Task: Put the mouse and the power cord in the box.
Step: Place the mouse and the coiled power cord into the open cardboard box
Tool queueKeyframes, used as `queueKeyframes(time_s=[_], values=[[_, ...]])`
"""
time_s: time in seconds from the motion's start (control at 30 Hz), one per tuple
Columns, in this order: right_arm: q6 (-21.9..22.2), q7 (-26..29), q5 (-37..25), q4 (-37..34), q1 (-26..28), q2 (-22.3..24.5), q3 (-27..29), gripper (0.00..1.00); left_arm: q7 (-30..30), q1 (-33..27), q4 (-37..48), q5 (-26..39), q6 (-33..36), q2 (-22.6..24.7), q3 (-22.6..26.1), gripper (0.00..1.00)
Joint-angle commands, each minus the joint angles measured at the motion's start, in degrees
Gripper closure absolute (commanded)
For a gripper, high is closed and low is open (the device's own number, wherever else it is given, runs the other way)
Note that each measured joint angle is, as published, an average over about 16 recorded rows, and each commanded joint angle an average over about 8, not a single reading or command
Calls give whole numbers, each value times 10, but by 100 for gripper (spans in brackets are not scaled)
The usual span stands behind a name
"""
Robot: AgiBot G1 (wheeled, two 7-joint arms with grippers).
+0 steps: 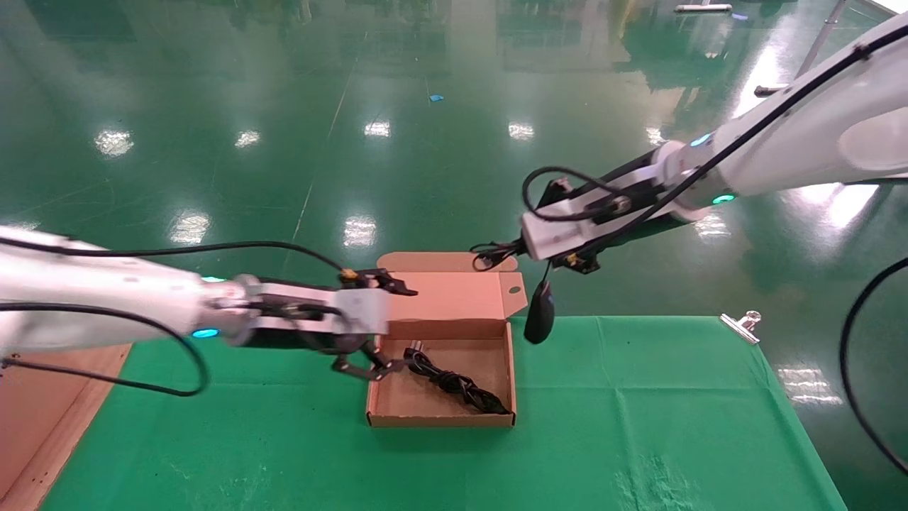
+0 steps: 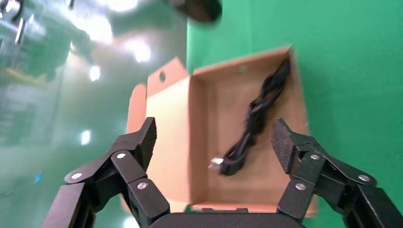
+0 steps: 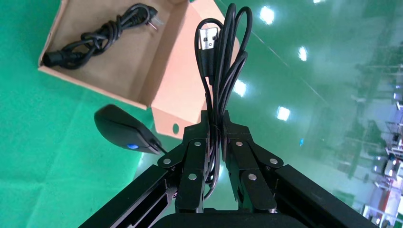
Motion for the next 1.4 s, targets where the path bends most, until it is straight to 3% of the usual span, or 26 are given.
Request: queueKeyframes(time_s=[0.03,0.33,0.67,1.0,1.3,1.33,1.4], values=[[2,5,0,11,-7,-4,-2,100,16,-6,9,-24,46,-22,-14,0],[32,87,16,128,-70,-9,-62,100,57,-28,58,-49,116,-81,-31,0],[116,151,44,205,-119,-10,-162,100,86,-43,96,-52,147,-128,-35,0],[263,167,70,232,-160,-10,-242,100,106,-39,124,-55,130,-128,-37,0],[310,184,102,246,-183,-10,-306,100,112,-37,138,-55,114,-119,-38,0],[312,186,106,247,-184,-11,-312,94,112,-37,139,-55,115,-119,-38,0],[315,192,116,249,-186,-11,-322,69,113,-38,140,-55,115,-119,-38,0]])
